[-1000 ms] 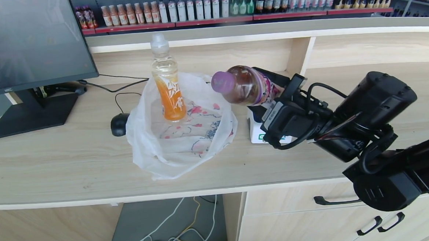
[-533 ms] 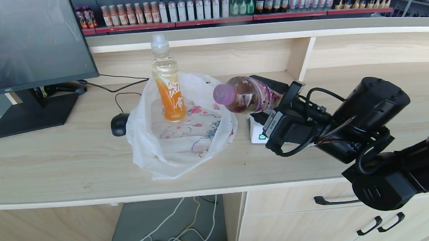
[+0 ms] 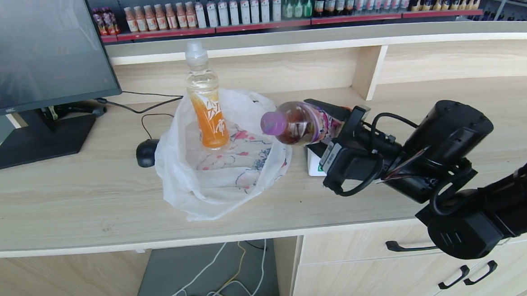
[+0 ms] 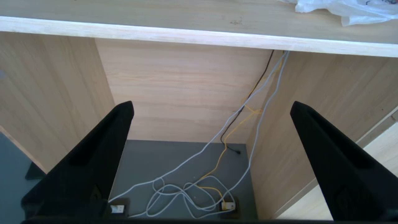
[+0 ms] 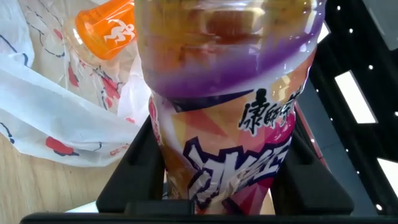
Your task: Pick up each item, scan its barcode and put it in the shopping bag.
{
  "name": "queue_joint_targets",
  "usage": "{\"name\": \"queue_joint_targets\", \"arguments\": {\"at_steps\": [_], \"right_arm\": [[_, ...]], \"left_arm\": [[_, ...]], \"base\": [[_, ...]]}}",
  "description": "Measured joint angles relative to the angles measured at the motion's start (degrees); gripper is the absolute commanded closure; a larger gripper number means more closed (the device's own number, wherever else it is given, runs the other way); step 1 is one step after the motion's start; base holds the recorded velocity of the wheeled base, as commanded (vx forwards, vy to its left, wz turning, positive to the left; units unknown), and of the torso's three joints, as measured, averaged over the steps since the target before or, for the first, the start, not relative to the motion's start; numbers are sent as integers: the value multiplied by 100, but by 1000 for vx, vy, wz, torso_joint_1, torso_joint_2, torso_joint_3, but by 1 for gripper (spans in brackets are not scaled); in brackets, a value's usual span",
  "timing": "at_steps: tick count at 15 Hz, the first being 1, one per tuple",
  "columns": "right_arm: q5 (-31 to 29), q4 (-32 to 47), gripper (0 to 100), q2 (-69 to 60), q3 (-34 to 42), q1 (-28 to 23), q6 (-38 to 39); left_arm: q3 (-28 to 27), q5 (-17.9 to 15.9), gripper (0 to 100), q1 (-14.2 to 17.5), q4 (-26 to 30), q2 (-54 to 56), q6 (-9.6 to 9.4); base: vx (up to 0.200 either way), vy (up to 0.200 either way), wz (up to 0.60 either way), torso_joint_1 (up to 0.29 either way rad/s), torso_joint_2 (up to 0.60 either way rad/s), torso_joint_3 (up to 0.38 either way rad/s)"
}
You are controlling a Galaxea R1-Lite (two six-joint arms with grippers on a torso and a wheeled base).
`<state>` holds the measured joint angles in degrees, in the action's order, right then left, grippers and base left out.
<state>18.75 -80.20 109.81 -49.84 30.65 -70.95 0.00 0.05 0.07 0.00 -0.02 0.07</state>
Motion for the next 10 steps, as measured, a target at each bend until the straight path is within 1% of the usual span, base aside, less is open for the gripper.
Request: {"name": "queue_joint_targets", "arguments": {"at_steps": [10], "right_arm": [[-6,-60,100,165,-68,0,39]], "left_arm": [[0,2,0,0,0,0,0]], "base": [[0,0,0,0,0,0]]}}
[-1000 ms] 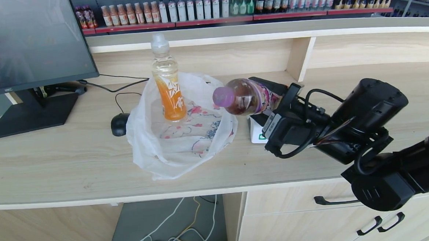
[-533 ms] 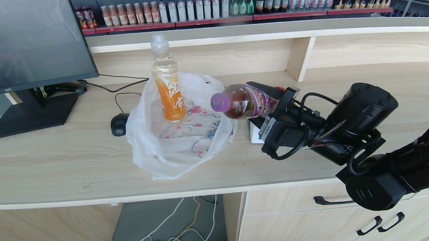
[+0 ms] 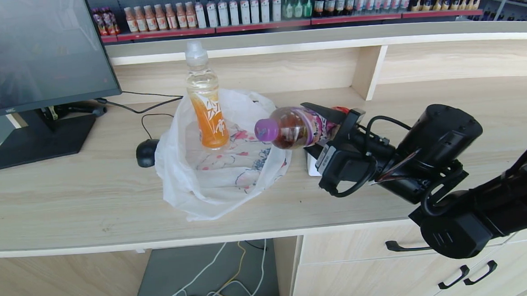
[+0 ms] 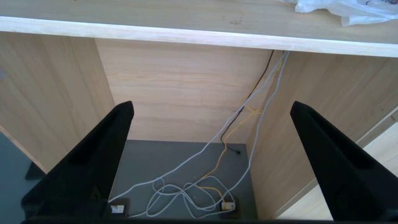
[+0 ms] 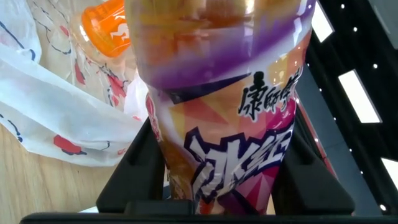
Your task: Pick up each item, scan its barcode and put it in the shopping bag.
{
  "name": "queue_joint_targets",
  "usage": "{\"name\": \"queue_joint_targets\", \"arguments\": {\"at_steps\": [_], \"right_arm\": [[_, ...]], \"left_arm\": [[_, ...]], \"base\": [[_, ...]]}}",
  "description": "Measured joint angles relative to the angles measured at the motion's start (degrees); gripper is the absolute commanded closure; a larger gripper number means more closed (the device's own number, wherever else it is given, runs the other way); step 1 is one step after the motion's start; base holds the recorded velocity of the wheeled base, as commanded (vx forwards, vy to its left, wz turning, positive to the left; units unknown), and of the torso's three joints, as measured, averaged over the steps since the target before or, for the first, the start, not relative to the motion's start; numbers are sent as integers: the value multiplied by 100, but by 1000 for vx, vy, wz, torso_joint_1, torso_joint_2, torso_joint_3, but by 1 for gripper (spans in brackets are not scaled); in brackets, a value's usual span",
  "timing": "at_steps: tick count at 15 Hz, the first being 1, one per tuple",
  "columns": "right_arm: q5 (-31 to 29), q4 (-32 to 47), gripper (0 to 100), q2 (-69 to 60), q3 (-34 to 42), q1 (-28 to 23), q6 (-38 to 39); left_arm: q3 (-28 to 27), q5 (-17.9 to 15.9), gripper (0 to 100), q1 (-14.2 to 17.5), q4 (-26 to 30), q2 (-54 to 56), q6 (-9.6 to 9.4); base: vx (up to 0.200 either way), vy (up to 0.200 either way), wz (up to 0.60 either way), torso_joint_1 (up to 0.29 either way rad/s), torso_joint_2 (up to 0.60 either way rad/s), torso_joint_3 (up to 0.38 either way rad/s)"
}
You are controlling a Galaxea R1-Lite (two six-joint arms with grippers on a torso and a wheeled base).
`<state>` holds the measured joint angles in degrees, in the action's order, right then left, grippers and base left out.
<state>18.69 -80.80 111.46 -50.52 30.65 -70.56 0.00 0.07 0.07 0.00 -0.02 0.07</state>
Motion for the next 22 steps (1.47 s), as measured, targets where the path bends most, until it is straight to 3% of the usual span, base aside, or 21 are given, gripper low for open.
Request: {"name": "queue_joint_targets", "arguments": {"at_steps": [16,22], "right_arm": [[-13,-90,100,87,-226,2,44],[-187,22,100,11,-452,11,477]], "left_arm": [[0,-2,0,0,0,0,0],[0,0,0,0,0,0,0]], "base": [[0,0,0,0,0,0],[0,0,0,0,0,0]]}}
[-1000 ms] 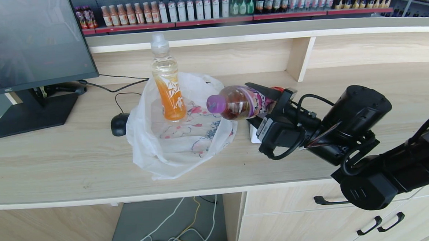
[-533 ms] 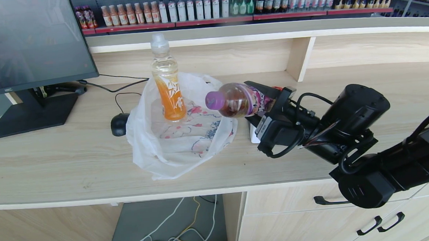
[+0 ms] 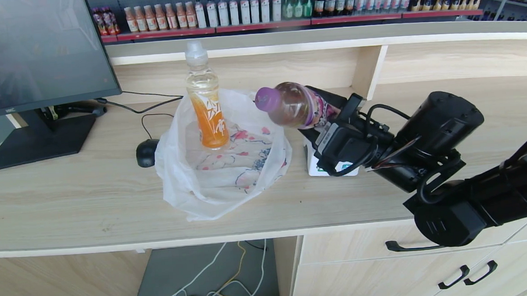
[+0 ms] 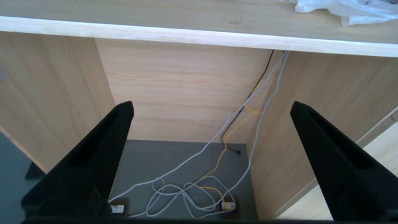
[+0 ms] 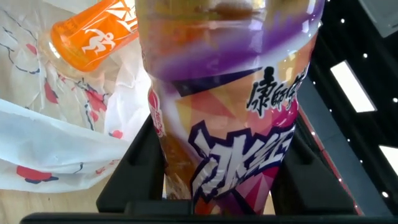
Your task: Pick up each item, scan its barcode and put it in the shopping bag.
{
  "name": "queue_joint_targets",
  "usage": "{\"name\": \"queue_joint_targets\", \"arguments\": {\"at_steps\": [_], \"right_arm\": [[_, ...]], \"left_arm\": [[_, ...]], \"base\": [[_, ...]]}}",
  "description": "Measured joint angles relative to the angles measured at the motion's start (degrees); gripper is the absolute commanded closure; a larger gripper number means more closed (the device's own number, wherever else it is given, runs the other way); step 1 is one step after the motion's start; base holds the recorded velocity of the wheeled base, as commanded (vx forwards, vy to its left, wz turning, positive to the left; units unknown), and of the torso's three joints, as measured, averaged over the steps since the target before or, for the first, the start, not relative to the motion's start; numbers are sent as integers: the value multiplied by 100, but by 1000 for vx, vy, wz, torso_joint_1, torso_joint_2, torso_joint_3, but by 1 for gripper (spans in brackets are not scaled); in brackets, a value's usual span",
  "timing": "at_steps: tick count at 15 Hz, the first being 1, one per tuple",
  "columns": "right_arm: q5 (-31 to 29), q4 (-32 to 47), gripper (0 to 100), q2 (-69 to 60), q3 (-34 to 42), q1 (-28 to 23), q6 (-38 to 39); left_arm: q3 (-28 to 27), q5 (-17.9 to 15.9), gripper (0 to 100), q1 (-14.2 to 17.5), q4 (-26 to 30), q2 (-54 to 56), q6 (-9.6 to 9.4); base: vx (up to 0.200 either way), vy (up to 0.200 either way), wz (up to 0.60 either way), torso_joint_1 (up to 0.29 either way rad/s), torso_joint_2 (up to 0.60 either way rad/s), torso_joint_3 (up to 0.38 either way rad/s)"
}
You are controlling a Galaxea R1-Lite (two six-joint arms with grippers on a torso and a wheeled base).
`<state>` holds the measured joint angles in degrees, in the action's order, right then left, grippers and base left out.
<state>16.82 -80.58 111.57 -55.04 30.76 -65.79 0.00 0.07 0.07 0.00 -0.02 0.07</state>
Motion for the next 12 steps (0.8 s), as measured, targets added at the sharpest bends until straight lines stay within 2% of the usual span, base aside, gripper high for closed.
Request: {"name": "queue_joint_targets", "arguments": {"at_steps": [6,12], "right_arm": [[-544,104,100,-179,-330,46,634],[-895,112,100,-344,-480,449,1392]], "left_arm": [[0,0,0,0,0,0,0],[0,0,0,0,0,0,0]], "base": [[0,0,0,0,0,0],[0,0,0,0,0,0]]}}
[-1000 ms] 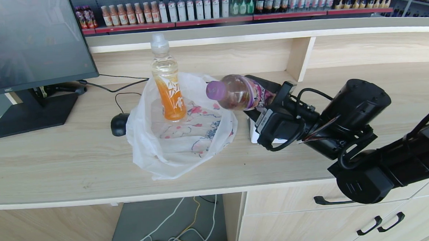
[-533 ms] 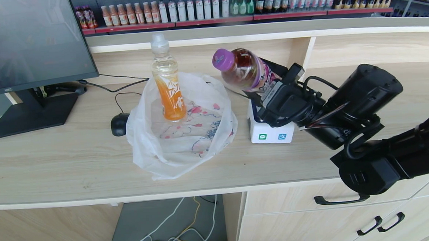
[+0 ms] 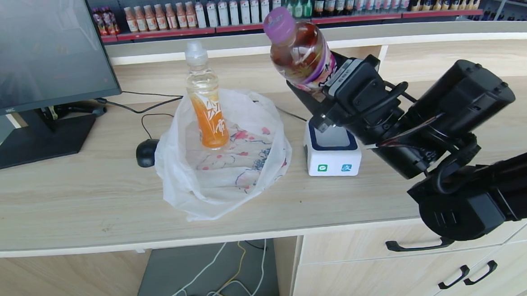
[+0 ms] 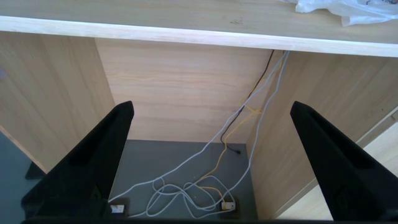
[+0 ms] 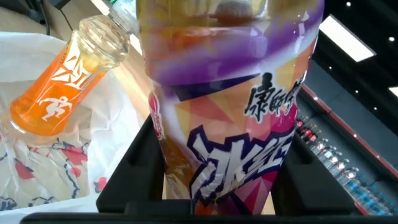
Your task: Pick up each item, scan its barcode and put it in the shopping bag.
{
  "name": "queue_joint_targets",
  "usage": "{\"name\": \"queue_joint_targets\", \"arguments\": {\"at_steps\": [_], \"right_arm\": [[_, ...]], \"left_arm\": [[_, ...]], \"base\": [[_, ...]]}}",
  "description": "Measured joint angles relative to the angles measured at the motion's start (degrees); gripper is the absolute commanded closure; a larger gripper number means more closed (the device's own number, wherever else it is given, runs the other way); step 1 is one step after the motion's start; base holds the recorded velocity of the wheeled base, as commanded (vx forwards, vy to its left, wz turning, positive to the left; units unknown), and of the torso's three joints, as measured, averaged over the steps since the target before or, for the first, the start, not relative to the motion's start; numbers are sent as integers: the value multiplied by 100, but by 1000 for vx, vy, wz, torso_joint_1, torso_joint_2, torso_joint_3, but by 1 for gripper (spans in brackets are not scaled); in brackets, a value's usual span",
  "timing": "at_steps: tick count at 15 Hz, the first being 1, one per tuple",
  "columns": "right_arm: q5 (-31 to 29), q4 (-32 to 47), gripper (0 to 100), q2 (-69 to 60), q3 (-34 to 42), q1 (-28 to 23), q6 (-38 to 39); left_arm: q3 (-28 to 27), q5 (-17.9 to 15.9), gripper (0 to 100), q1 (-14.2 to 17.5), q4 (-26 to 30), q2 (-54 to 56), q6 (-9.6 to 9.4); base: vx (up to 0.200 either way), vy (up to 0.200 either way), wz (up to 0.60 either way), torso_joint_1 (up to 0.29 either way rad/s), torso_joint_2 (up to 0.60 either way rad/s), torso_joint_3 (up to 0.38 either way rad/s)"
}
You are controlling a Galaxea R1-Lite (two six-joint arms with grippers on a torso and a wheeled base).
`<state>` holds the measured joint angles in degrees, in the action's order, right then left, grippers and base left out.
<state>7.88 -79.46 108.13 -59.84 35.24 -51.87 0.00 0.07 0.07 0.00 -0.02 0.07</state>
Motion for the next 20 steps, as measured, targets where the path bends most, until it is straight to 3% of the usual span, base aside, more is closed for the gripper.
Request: {"name": "queue_joint_targets", "arguments": {"at_steps": [4,9,16,20], "right_arm": [[-271,-51,100,-107,-2,345,894],[-795,-139,100,-218,65,340,2921],[-788,-563,100,-542,696,-614,4971],[-809,-561,100,-1176,1674,-1108,5109]], "left_arm": [[0,-2,0,0,0,0,0],[0,-2,0,0,0,0,0],[0,0,0,0,0,0,0],[0,-2,0,0,0,0,0]], "base": [[0,0,0,0,0,0],[0,0,0,0,0,0],[0,0,0,0,0,0],[0,0,0,0,0,0]]}}
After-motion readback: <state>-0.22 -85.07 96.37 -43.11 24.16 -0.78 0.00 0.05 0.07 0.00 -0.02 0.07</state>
